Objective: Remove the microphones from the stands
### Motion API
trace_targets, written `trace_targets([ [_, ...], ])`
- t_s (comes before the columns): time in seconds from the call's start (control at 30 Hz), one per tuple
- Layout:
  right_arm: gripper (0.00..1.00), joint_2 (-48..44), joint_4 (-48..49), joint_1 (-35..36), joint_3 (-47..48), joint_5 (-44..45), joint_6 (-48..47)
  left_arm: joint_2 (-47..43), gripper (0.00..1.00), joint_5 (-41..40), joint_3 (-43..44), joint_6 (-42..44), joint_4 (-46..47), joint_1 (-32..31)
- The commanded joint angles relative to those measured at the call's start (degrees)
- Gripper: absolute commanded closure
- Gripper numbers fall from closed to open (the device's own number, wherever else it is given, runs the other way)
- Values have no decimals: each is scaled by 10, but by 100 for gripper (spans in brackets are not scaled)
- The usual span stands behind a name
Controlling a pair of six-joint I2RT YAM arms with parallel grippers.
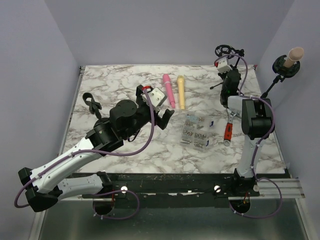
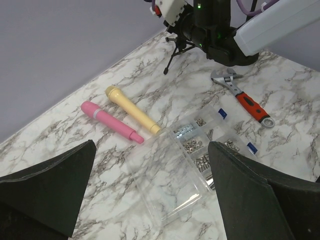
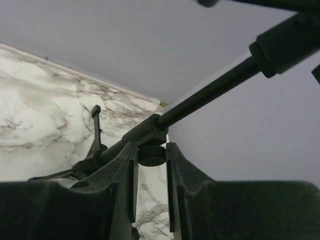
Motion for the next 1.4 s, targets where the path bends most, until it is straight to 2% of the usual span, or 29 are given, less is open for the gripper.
trace_targets([
  [0.0,99,33,-117,17,29,80,-155,-11,1,6,-3,-6,15,-8],
  [0.07,99,42,-91,24,34,106,-191,-8,1,7,-3,-6,14,-11],
  [0.2,97,29,-56,37,22,85,-235,-5,1,6,-3,-6,14,-13],
  [0.23,93,28,-43,39,21,84,-246,-5,1,5,-3,-6,14,-13],
  [0.33,63,23,-42,39,32,82,-237,-4,1,3,-4,-5,15,-13],
  [0.47,32,1,7,50,11,91,-233,-2,1,4,-3,-5,14,-13],
  [0.6,24,-24,33,61,-12,121,-239,-2,1,8,-3,-6,12,-13],
  [0.7,18,-56,48,69,-47,148,-207,-3,1,12,-1,-7,12,-13],
  [0.77,15,-89,20,71,-71,158,-142,-3,1,10,0,-7,10,-13],
  [0.87,13,-156,-82,70,-106,136,22,-6,1,11,1,-7,9,-13],
  [0.97,11,-216,-143,68,-147,75,160,-9,1,12,2,-8,8,-13],
  [1.07,9,-254,-164,42,-173,11,323,-11,1,15,4,-11,7,-14],
  [1.2,9,-269,-124,0,-206,-91,537,-11,2,18,5,-14,5,-14],
  [1.37,8,-248,-2,-19,-237,-93,736,-10,1,18,6,-13,4,-14],
])
